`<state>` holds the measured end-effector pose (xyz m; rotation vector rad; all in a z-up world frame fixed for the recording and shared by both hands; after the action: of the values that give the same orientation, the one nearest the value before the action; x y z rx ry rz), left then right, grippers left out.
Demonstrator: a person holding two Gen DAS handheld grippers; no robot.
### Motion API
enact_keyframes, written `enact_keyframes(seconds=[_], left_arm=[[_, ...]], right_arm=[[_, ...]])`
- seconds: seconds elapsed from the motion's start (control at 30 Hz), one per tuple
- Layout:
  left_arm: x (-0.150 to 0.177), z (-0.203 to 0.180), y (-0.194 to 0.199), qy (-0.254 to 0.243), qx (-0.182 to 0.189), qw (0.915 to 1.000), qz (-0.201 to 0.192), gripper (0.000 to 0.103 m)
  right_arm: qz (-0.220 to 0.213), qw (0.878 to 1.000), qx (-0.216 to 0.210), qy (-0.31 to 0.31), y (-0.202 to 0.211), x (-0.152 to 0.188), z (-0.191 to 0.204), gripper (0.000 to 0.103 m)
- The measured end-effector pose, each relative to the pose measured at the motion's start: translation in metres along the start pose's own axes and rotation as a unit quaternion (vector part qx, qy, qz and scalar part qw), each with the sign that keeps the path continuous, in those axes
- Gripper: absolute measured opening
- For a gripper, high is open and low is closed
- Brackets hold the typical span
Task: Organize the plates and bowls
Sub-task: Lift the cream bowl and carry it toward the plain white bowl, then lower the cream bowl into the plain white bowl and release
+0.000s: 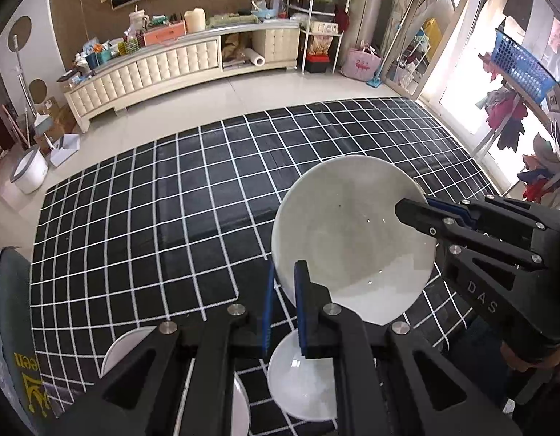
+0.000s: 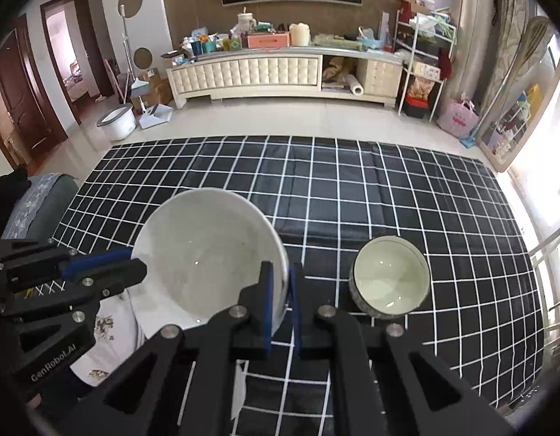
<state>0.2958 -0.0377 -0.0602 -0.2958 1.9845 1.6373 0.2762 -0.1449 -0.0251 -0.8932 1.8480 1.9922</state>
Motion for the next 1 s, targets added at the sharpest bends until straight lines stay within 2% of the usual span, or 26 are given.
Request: enact_keyframes(seconds=[0.27,0.3,0.37,0.43,0.47,0.5,0.57,0.63,0.67,0.73,1.0], left_arm=[[0.028,0.003,0.019,0.01,-0.005,0.9999,-0.003,0.009],[0.032,0.002,0.021,0.009,0.006,0.9999,-0.005,0.004],[0.039,-0.007,0.029,0.004,0.045,0.9989,-0.011,0.002],[0.044,-0.016,0.037,-0.01,0.037,0.999,-0.023,0.002],[0.048,-0.02,0.037,-0.018,0.019,0.9992,-0.03,0.0],[0.054,-0.019,0.033,-0.021,0.005,0.9993,-0.032,0.0],[0.066,-0.003,0.021,0.006,0.005,0.9997,-0.023,0.0],[0.083,0.017,0.004,0.051,0.03,0.9982,0.007,0.0],[0.086,0.025,-0.003,0.061,0.032,0.9975,0.016,0.0],[0.098,0.024,-0.01,0.056,0.039,0.9974,0.022,0.0],[0.116,0.013,-0.036,0.045,0.046,0.9964,0.054,0.0]], right_arm=[[-0.01,1.0,-0.007,0.01,0.021,0.017,0.02,0.012],[-0.01,1.0,-0.019,0.01,0.022,0.019,0.023,0.012],[0.007,0.999,-0.048,0.013,0.02,0.027,0.035,0.018],[0.015,0.999,-0.019,0.026,0.013,0.038,0.048,0.016],[0.023,0.999,0.001,0.025,0.005,0.044,0.051,0.014],[0.033,0.999,0.002,0.012,-0.009,0.054,0.049,0.014],[0.066,0.998,-0.021,0.001,-0.031,0.07,0.05,0.015],[0.081,0.996,-0.022,-0.013,-0.045,0.087,0.045,0.012],[0.085,0.995,-0.037,-0.033,-0.049,0.092,0.041,0.011],[0.095,0.992,-0.057,-0.06,-0.057,0.098,0.034,0.011],[0.093,0.993,-0.051,-0.047,-0.07,0.099,0.04,0.011]])
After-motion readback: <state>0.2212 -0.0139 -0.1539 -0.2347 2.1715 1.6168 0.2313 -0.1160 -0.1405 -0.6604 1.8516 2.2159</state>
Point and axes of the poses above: each gripper's, at about its wrist camera, not at the fingertips, and y roughly against the way its jaws point, z to its left, x to its underside, the point moved 2 cm from there along -y, roughly the way its jaws point, and after that the axes turned 3 degrees about x, right-handed, at the moved point
